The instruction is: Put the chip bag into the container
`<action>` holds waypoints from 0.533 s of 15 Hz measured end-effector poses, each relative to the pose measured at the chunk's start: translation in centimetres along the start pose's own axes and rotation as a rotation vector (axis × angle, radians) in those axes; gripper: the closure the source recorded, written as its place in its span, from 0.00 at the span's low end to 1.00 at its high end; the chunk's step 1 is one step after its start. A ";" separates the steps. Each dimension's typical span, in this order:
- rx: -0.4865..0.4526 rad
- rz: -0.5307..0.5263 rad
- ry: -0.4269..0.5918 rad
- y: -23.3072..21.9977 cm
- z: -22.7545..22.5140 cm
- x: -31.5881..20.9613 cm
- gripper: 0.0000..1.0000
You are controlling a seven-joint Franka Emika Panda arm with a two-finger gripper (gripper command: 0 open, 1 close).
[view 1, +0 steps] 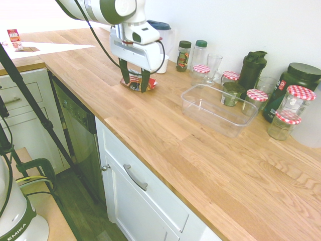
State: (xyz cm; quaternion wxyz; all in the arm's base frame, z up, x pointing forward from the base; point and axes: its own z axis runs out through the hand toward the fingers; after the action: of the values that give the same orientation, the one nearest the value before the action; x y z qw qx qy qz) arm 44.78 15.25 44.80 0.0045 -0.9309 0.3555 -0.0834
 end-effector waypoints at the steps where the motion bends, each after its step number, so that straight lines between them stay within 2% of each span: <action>1: 0.000 -0.013 0.008 -1.5 -0.2 -0.9 0.00; 8: -0.027 -0.097 0.031 -10.1 2.6 -5.0 0.00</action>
State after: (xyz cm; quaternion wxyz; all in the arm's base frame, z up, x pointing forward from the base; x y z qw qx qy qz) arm 48.17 25.95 42.17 -0.0178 -0.9457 0.3109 -0.0933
